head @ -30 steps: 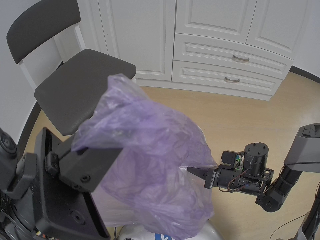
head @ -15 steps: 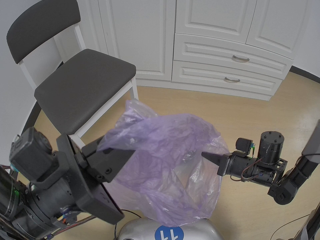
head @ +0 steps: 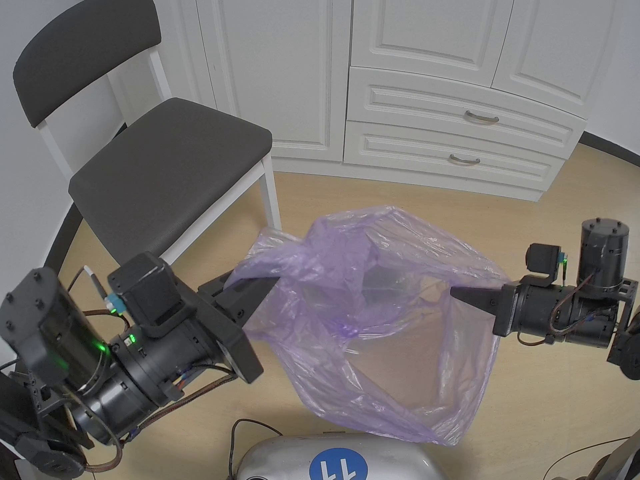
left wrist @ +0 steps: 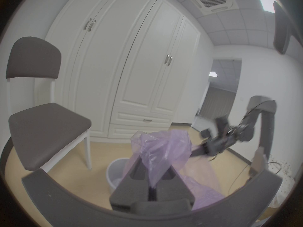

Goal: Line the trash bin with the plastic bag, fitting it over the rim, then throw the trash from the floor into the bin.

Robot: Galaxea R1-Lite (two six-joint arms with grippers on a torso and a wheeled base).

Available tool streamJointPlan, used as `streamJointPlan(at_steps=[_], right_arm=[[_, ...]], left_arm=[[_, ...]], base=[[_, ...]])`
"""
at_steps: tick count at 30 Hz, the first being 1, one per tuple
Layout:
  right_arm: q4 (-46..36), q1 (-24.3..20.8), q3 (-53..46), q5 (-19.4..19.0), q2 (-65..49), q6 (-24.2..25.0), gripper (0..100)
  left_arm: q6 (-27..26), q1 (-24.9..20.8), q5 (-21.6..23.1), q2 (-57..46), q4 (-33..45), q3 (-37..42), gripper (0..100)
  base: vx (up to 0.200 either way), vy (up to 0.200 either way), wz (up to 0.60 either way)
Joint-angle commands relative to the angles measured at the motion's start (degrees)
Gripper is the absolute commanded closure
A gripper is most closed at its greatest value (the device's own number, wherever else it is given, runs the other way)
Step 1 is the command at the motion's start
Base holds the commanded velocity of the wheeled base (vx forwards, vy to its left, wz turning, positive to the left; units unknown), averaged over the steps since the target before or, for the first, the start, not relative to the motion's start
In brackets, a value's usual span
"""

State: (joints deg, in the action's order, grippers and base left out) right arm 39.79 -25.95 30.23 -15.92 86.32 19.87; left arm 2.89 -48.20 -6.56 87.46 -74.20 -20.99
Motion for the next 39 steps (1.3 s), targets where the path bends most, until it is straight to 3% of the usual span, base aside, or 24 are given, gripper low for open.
streamJointPlan(at_steps=[1,2,4,6,8,14,22,24,25,28,39], right_arm=[[-7.53,-3.40,8.09,0.72,-9.94,-8.53,100],[-7.53,-3.40,8.09,0.72,-9.94,-8.53,100],[-7.45,-6.30,8.35,7.92,-8.63,-13.72,100],[-7.36,-7.80,6.68,15.31,-7.48,-15.48,100],[-7.45,-8.24,4.57,18.82,-7.31,-16.27,100],[-7.36,-7.62,3.52,20.05,-7.92,-20.13,100],[-5.51,-8.06,-0.70,26.91,-9.42,-28.31,100],[-5.51,-8.06,-0.70,26.91,-9.42,-28.31,100],[-2.00,-8.06,-2.72,29.46,-8.63,-31.65,100],[1.08,-8.06,-4.92,31.83,-8.10,-35.25,100],[1.87,-4.72,-6.85,32.53,-6.60,-38.77,100]], left_arm=[[-0.43,6.81,0.05,8.70,-0.15,-0.63,100],[-0.43,6.81,0.05,8.70,-0.15,-0.63,100],[-0.69,7.95,-0.03,9.84,-0.15,-0.89,100],[-1.83,8.83,0.05,10.54,0.11,-0.89,100],[-3.68,10.23,-0.03,11.60,-0.06,-0.63,100],[-8.34,14.63,-0.21,13.36,-0.33,-0.54,100],[-12.29,18.23,-0.74,12.83,-0.68,-0.45,100],[-12.29,18.23,-0.74,12.83,-0.68,-0.45,100],[-13.17,18.41,-0.82,12.65,-0.68,-0.45,100],[-13.26,18.67,-0.82,12.65,-0.68,-0.45,100],[-13.52,24.30,-0.12,13.88,-0.68,-1.68,100]], base=[[0.000,0.000,0.00],[0.000,0.000,0.00],[0.000,0.000,0.00],[0.000,0.000,0.00],[0.000,0.000,0.00],[0.000,0.000,0.00],[0.000,0.000,0.00],[0.000,0.000,0.00],[0.000,0.000,0.00],[0.000,0.000,0.00],[0.000,0.000,0.00]])
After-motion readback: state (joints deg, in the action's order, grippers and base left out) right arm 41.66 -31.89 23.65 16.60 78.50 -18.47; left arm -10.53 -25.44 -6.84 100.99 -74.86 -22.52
